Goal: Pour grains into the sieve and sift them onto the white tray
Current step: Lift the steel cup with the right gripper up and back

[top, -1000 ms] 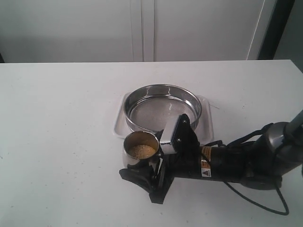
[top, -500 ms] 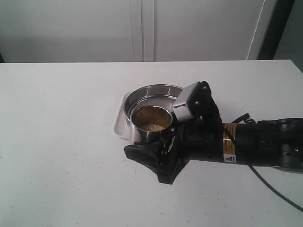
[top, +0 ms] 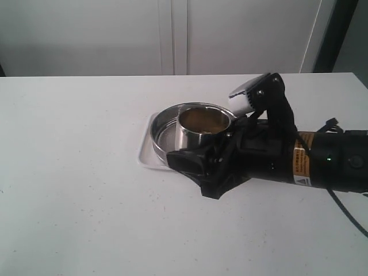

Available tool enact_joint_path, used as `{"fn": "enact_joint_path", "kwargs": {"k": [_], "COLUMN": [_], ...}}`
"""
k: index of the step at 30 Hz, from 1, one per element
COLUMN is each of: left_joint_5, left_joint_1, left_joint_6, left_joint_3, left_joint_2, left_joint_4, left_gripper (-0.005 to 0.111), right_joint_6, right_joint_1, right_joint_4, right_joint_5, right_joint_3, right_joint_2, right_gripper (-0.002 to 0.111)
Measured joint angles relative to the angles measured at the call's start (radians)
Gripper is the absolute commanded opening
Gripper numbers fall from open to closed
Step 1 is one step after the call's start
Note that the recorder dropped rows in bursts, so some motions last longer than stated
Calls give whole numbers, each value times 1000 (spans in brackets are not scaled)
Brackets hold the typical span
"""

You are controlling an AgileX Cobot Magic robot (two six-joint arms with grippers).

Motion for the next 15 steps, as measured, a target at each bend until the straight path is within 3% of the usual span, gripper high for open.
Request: {"fn": "enact_joint_path", "kwargs": {"k": [5,15], "left_joint_5": [0,0], "left_joint_1": [0,0], "left_joint_6": [0,0], "left_joint_3": [0,0], "left_joint_2": [0,0], "left_joint_4": [0,0], "left_gripper": [0,0], "right_joint_6": [26,66], "right_joint_1": [0,-8], "right_joint_4": [0,0], "right_joint_5": [116,177], "right_joint_3": [0,-53], "right_joint_2": [-29,-36], "right_gripper": [0,0]}}
